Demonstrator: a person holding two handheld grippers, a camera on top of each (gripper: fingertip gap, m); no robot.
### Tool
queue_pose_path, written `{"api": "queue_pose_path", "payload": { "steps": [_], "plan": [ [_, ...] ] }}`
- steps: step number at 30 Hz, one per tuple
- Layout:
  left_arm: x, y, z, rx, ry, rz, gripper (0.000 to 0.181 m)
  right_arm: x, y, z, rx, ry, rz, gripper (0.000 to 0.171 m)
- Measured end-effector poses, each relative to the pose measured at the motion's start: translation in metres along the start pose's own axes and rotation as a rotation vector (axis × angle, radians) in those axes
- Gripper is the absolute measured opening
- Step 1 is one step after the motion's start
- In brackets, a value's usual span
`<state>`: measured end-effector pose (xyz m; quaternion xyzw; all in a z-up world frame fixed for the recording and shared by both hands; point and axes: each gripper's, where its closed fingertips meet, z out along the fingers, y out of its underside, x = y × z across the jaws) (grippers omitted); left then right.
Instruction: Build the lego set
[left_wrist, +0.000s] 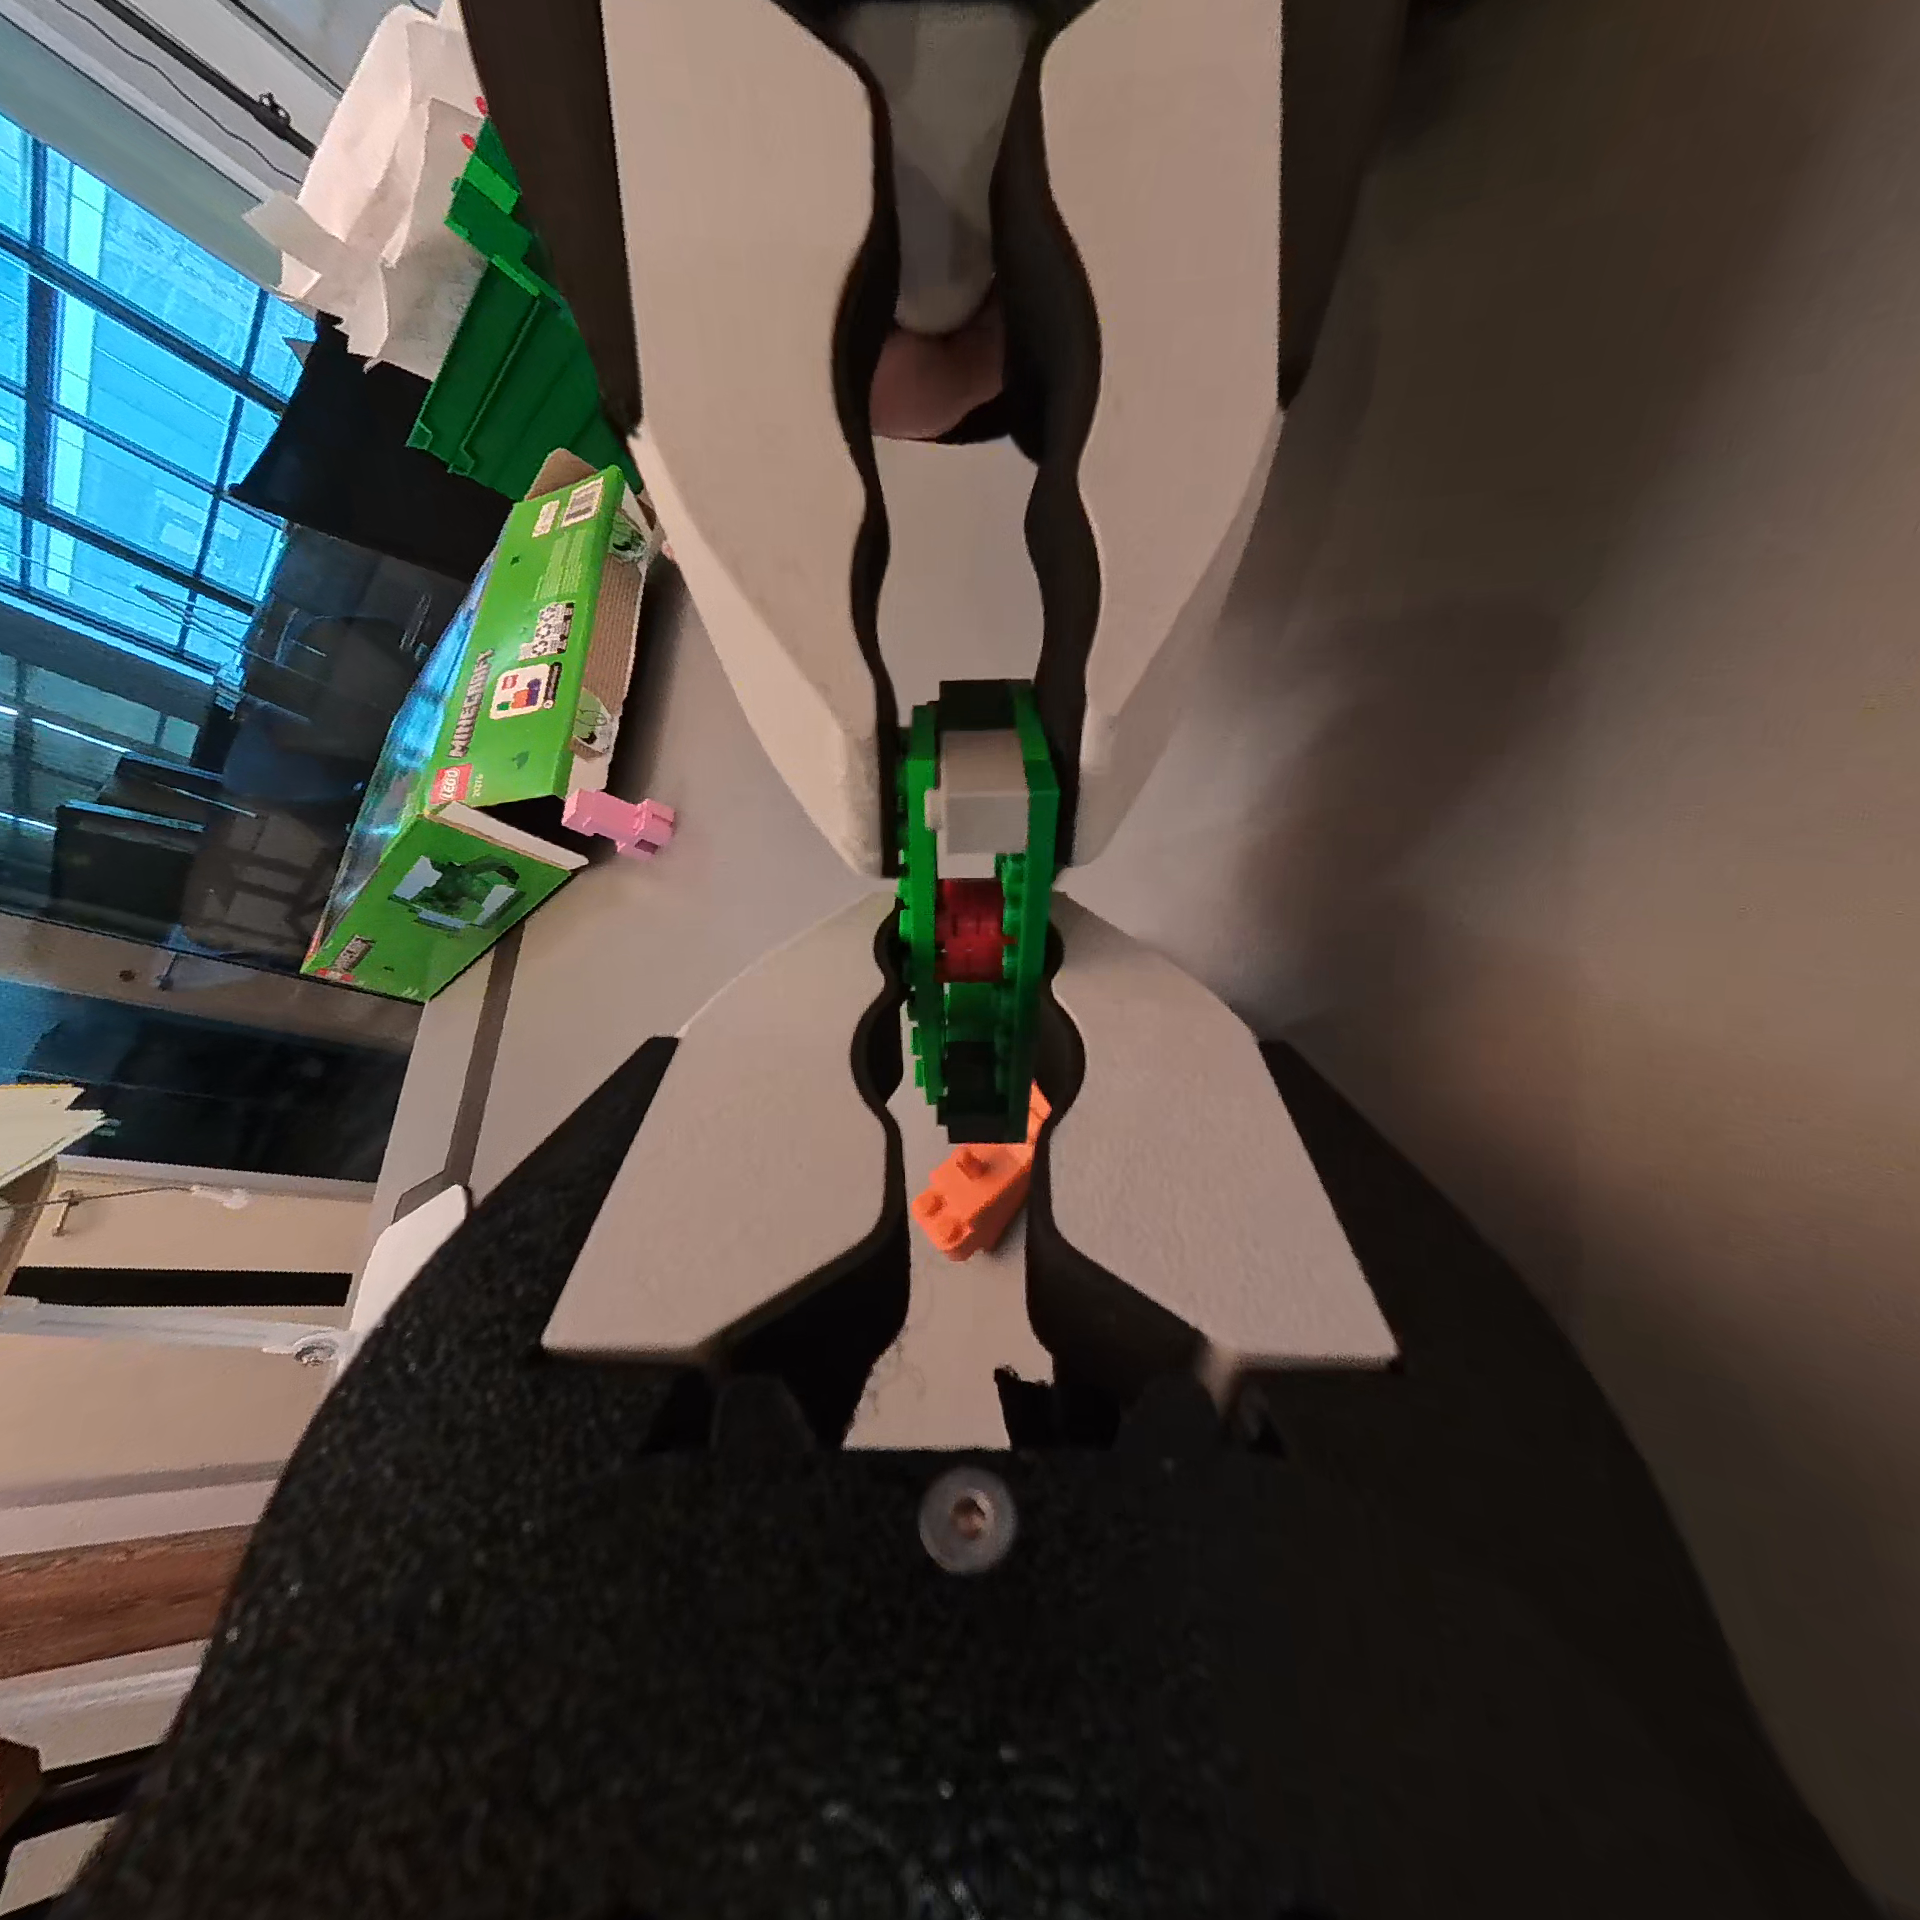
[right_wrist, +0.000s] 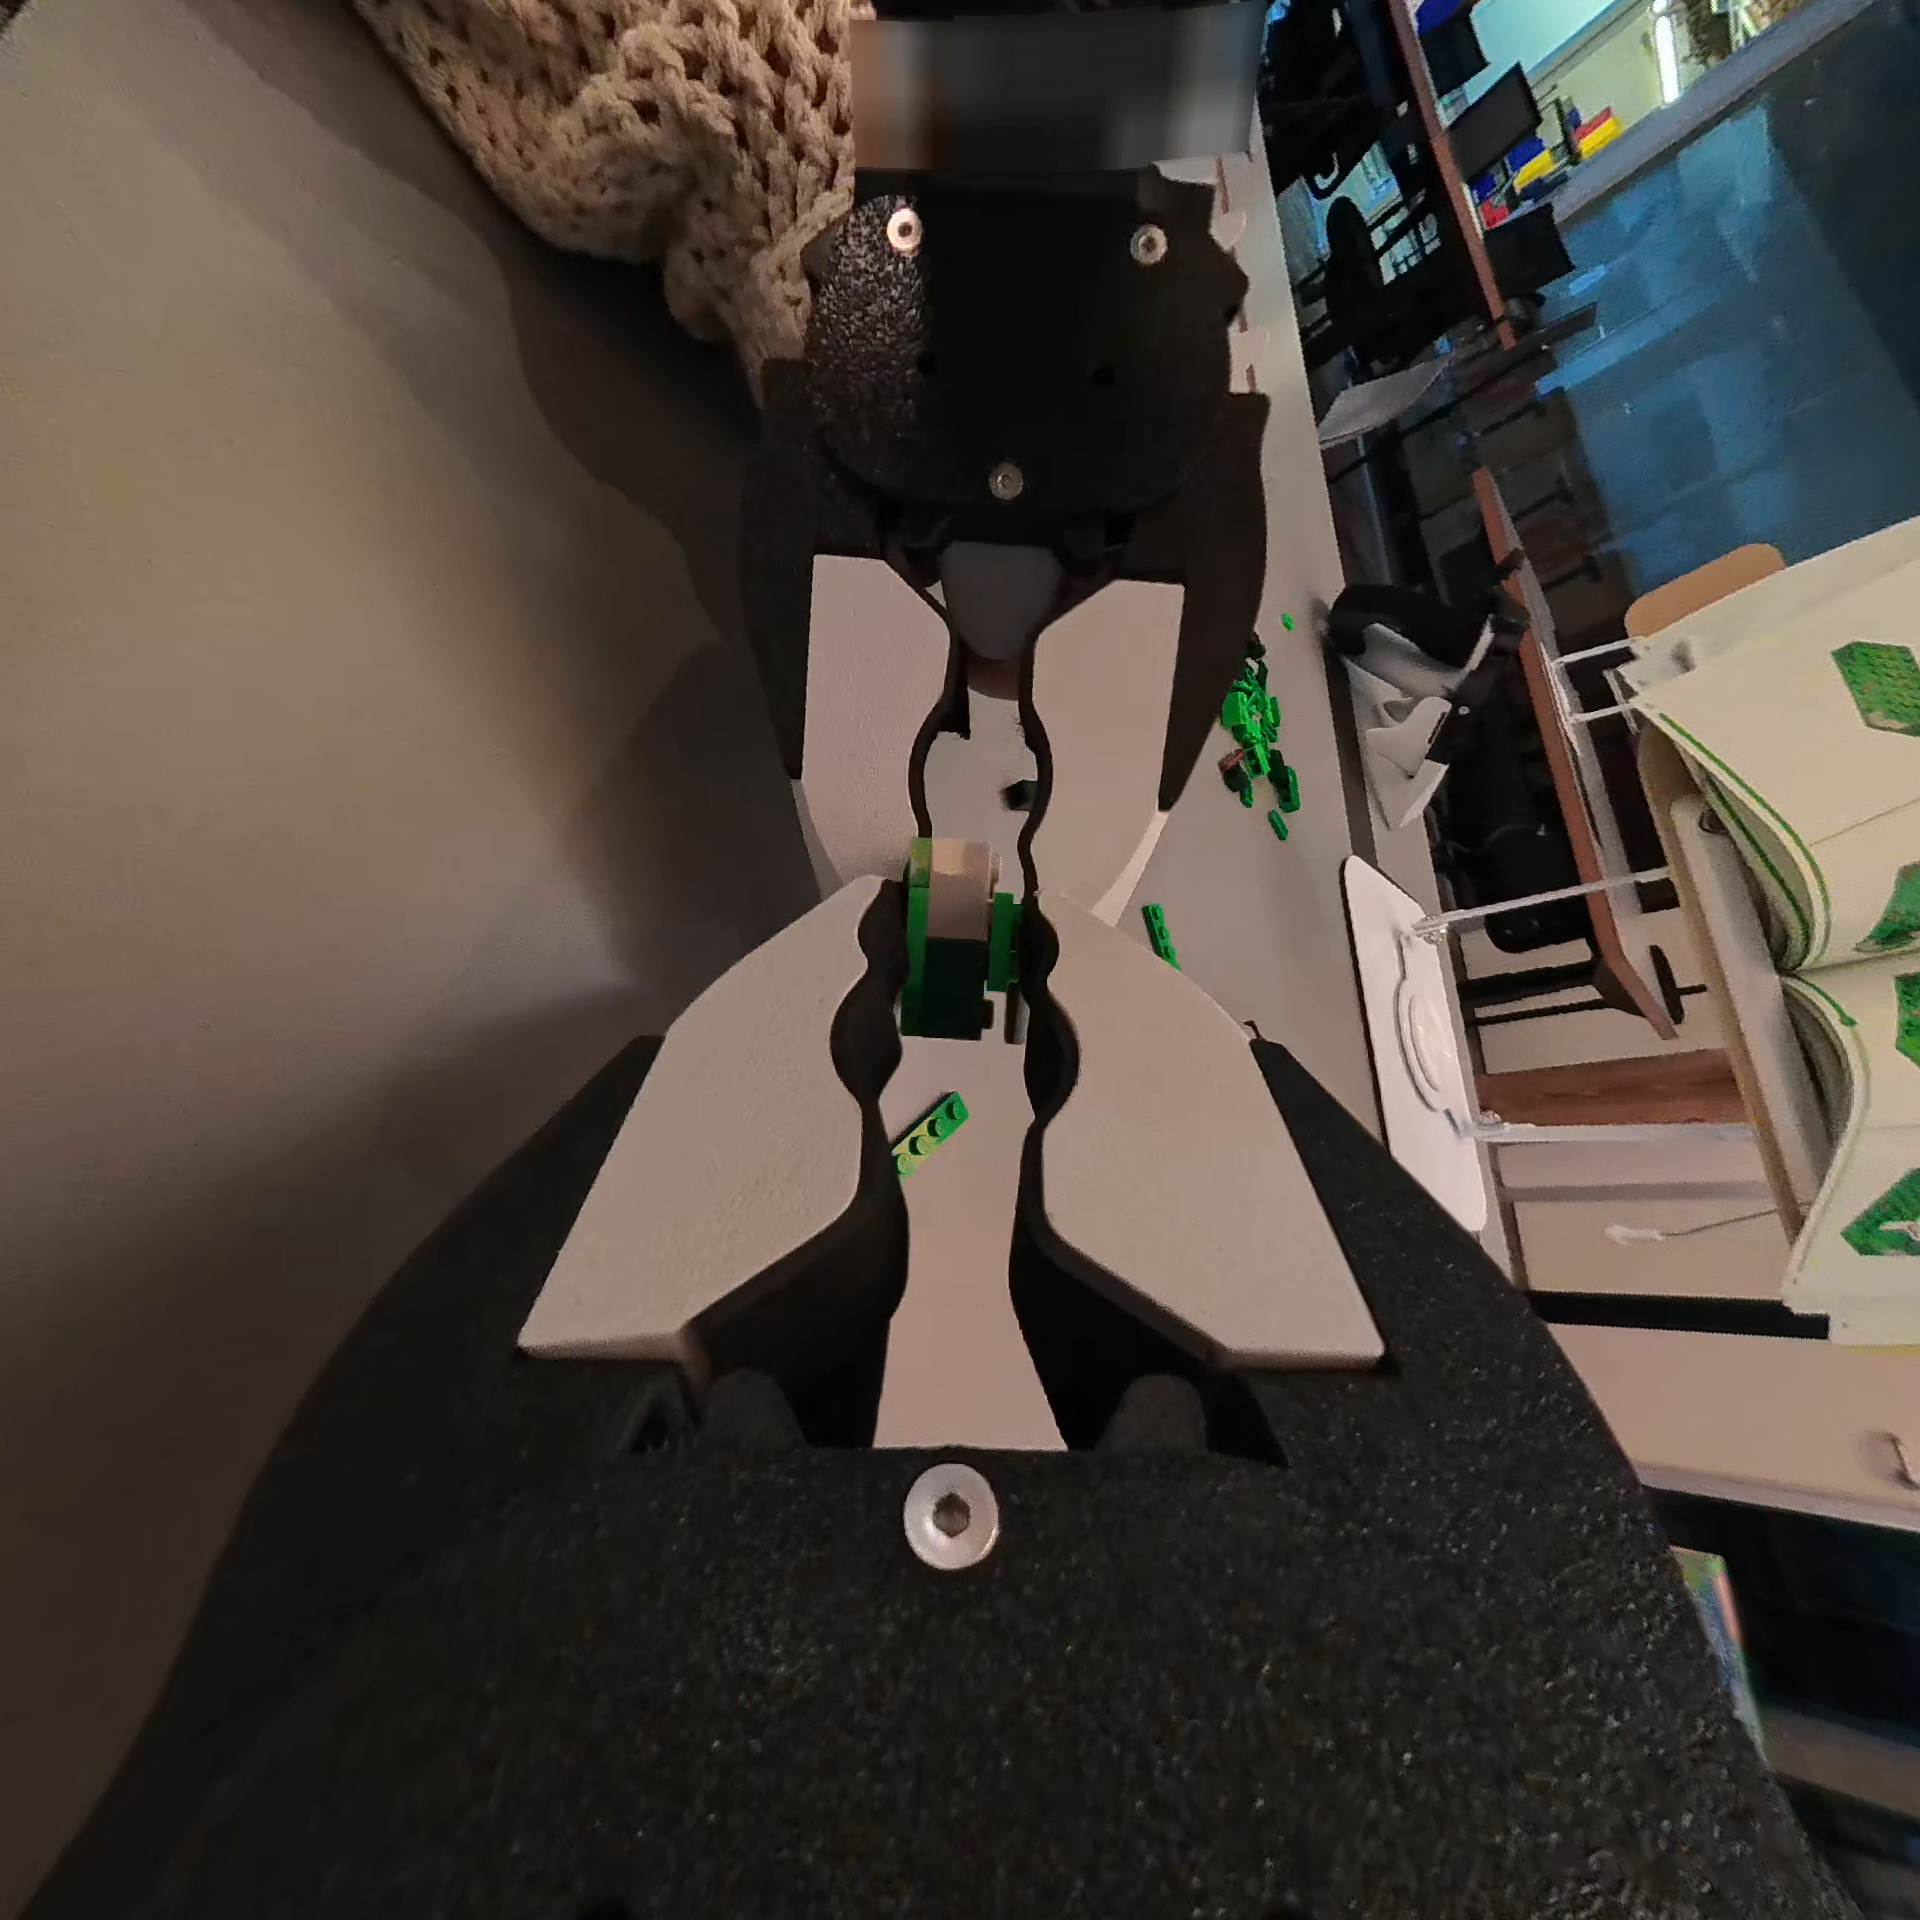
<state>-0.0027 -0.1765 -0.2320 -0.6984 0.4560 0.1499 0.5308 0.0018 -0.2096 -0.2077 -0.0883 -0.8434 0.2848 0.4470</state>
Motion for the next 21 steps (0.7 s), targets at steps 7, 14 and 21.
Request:
{"api": "queue_pose_path", "payload": {
  "steps": [7,14,21],
  "plan": [
    [0.006,0.0,0.003,-0.018,0.022,0.022,0.019,-0.005,0.002,-0.001,-0.037,-0.024,-0.033,0.02],
    [-0.013,0.006,0.001,-0.036,-0.084,-0.056,0.025,0.009,-0.004,-0.011,0.115,-0.001,0.084,0.019],
    [-0.014,-0.001,-0.005,0.017,-0.097,0.005,0.021,0.014,-0.011,-0.021,0.236,-0.009,0.125,0.019]
  ]
}}
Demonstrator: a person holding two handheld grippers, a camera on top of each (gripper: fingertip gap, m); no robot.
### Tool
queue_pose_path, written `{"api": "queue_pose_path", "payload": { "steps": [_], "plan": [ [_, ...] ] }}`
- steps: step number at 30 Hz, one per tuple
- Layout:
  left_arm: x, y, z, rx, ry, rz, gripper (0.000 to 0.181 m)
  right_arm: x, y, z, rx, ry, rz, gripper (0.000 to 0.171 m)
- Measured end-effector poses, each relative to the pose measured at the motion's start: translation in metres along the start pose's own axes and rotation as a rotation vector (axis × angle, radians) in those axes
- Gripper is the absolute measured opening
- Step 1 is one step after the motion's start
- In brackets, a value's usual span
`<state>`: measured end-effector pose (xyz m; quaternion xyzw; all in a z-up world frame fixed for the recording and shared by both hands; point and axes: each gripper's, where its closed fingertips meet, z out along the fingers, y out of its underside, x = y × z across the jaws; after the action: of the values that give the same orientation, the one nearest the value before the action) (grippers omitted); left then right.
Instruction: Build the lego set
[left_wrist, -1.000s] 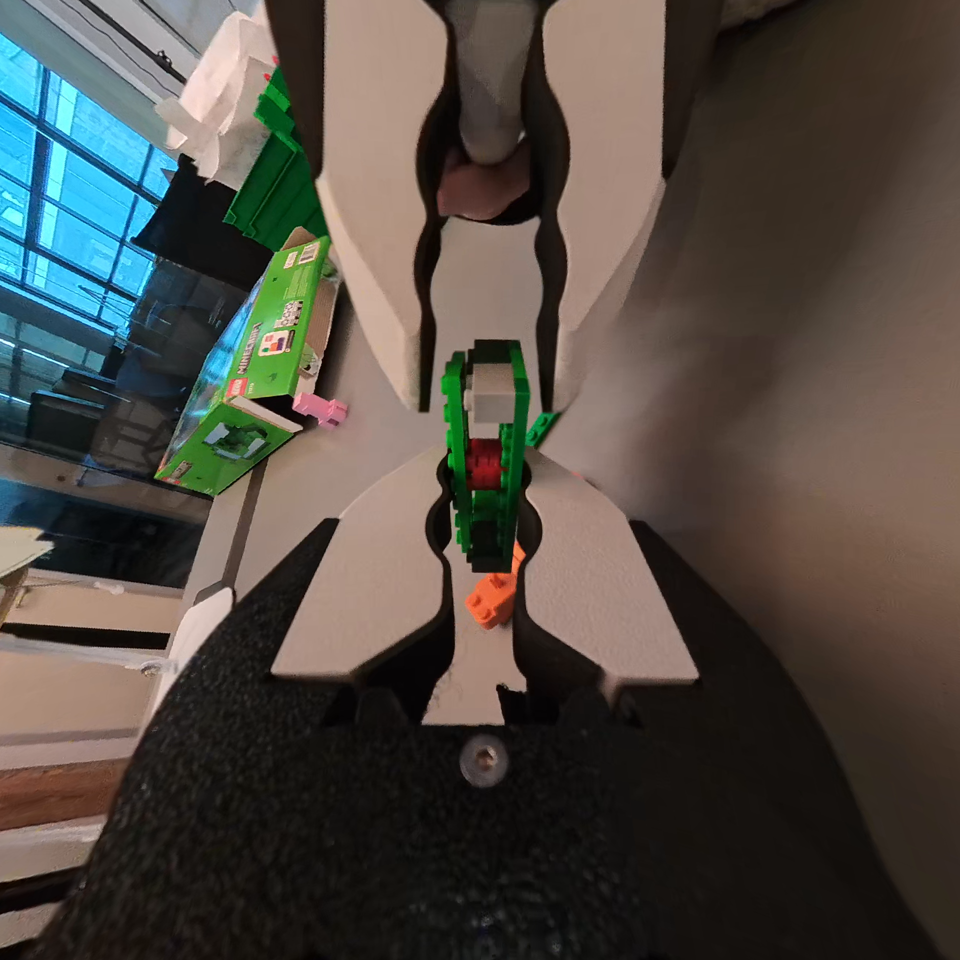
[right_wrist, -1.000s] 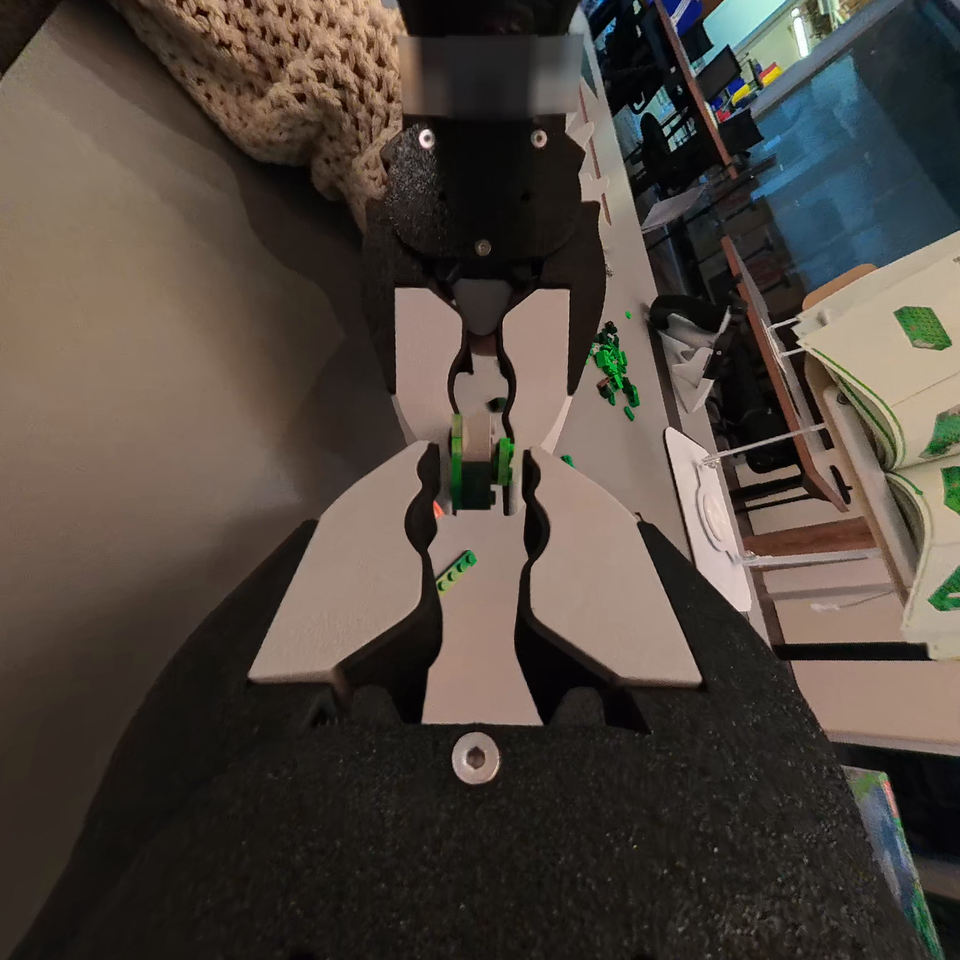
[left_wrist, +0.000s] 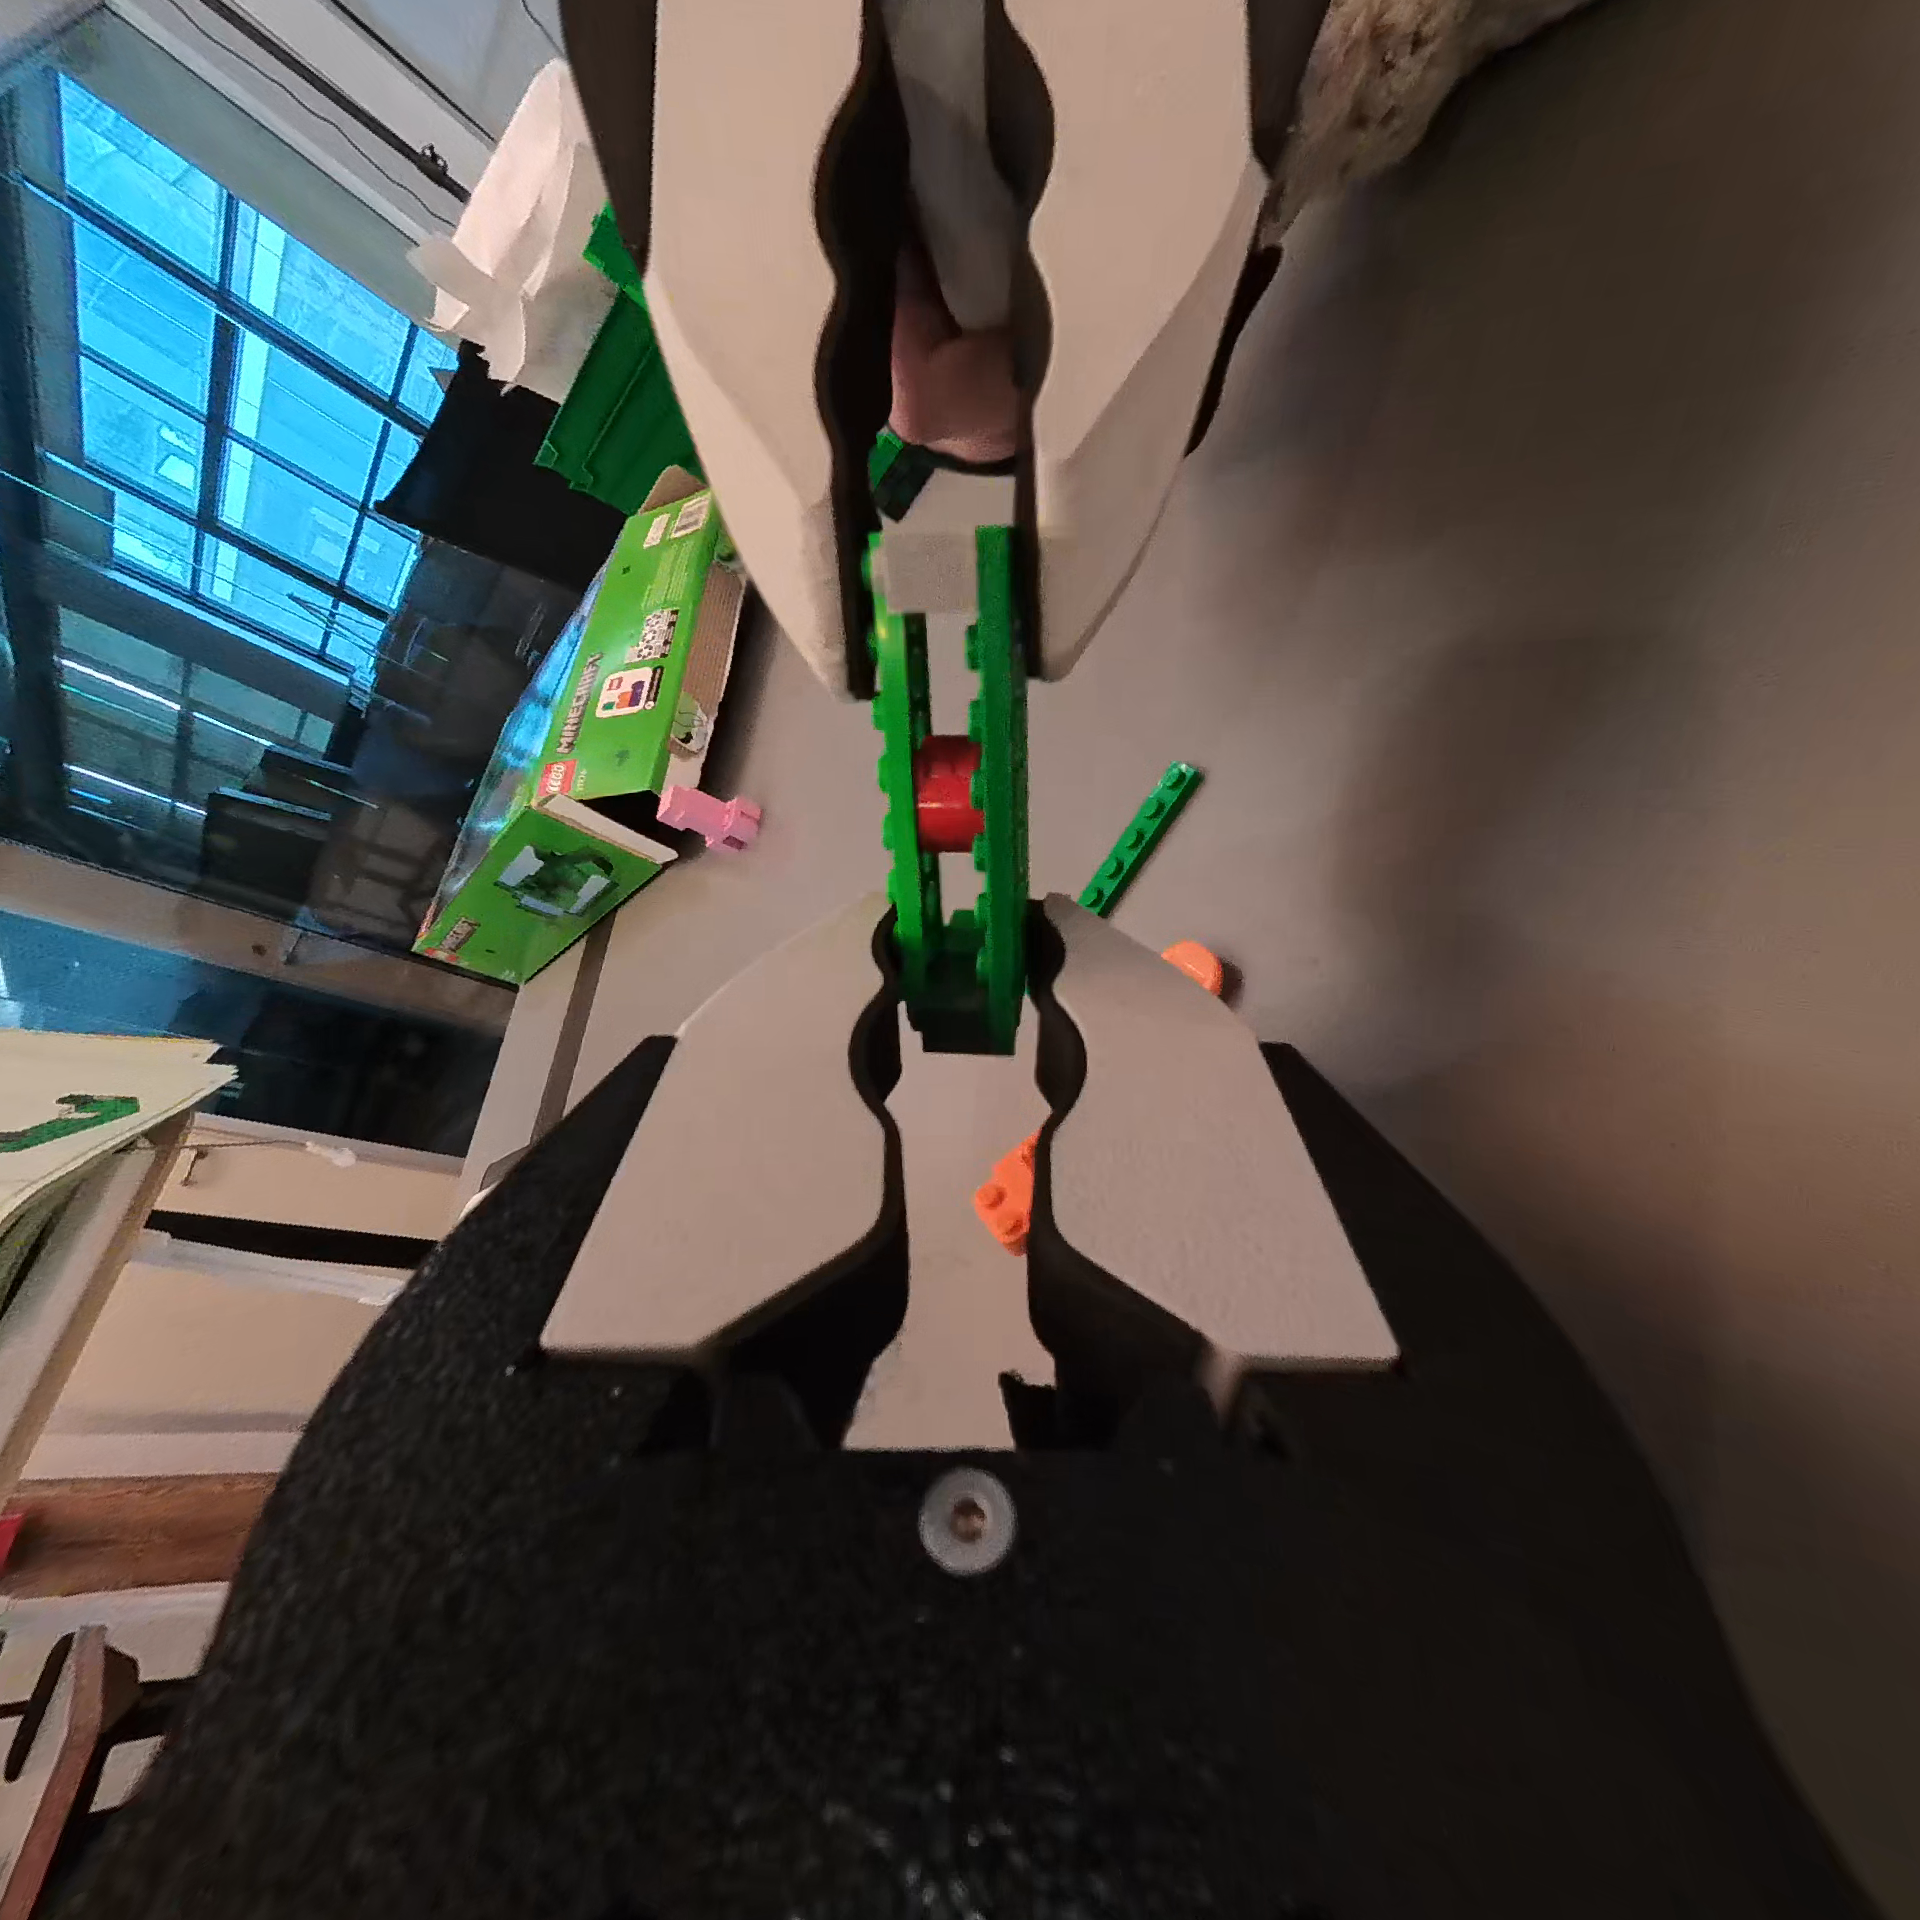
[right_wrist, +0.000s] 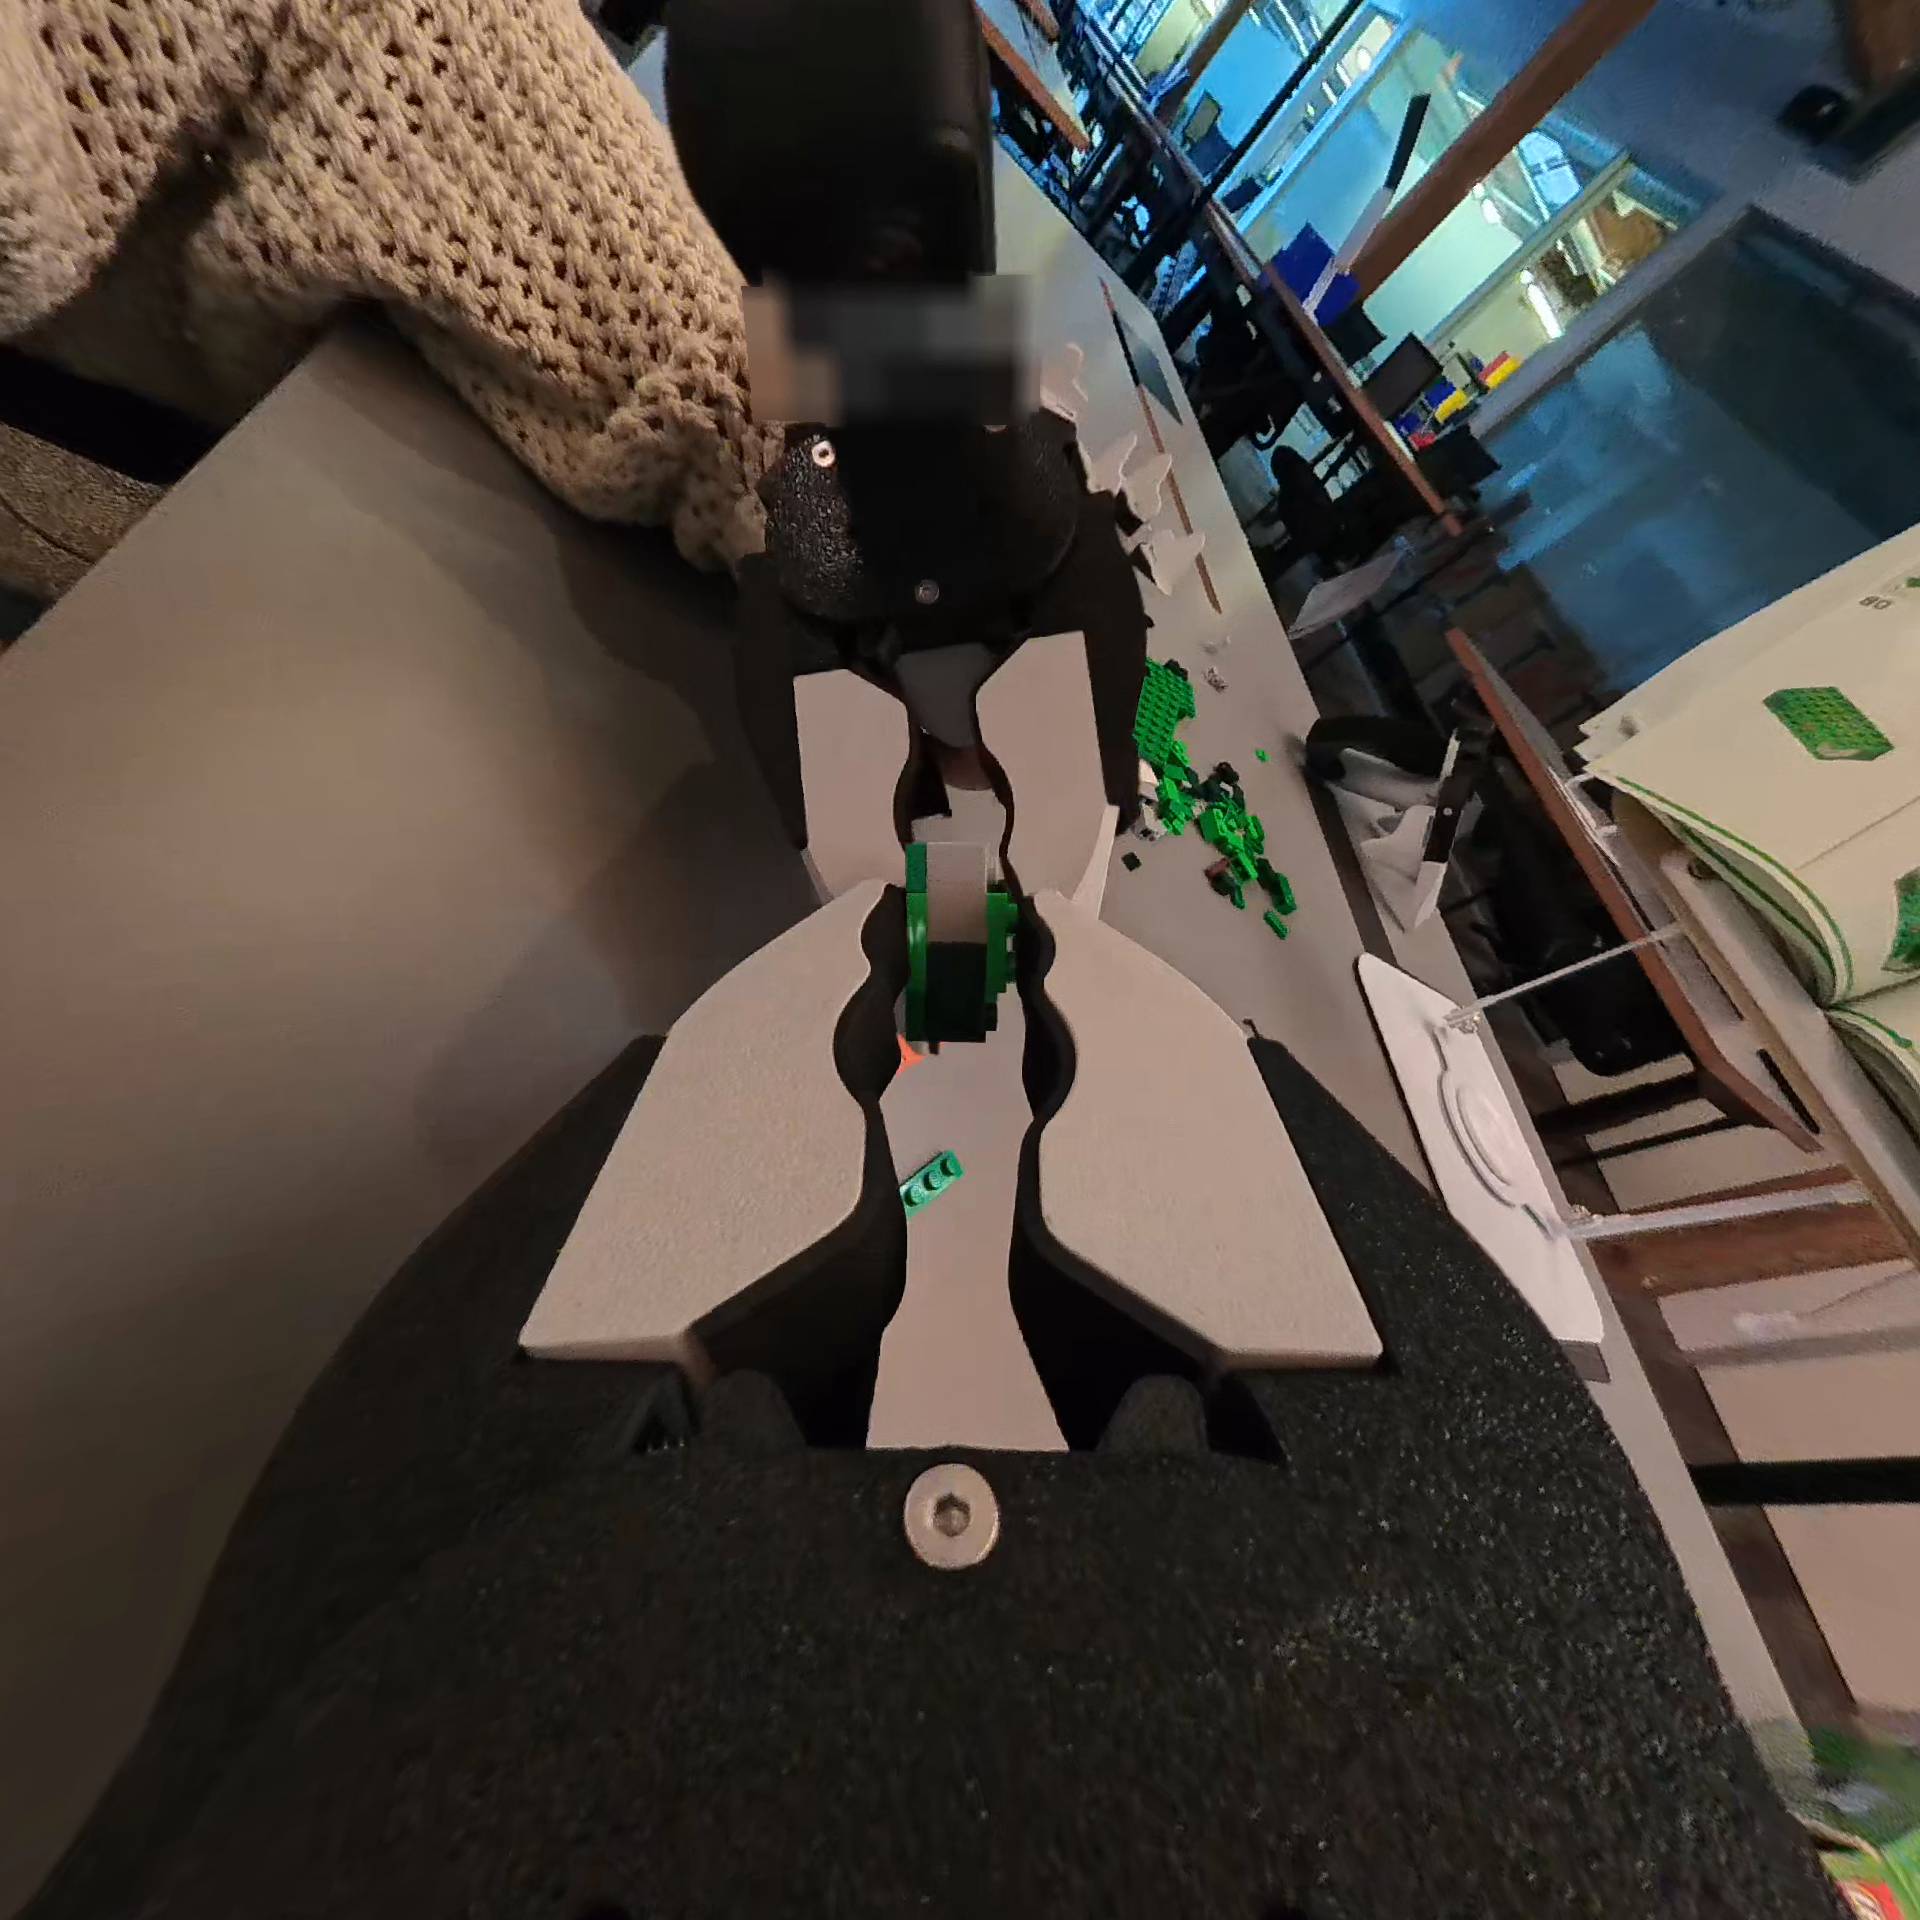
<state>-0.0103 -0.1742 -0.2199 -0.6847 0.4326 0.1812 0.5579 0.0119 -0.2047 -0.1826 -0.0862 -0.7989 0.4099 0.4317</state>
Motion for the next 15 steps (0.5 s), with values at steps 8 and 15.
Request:
{"api": "queue_pose_path", "payload": {
  "steps": [8,15],
  "plan": [
    [0.004,-0.001,0.0,-0.038,0.05,-0.024,0.02,-0.002,0.02,0.011,-0.085,-0.012,0.058,0.041],
    [0.013,-0.002,0.0,-0.063,0.122,-0.087,0.02,-0.007,0.014,0.012,-0.032,-0.035,0.082,0.021]
  ]
}}
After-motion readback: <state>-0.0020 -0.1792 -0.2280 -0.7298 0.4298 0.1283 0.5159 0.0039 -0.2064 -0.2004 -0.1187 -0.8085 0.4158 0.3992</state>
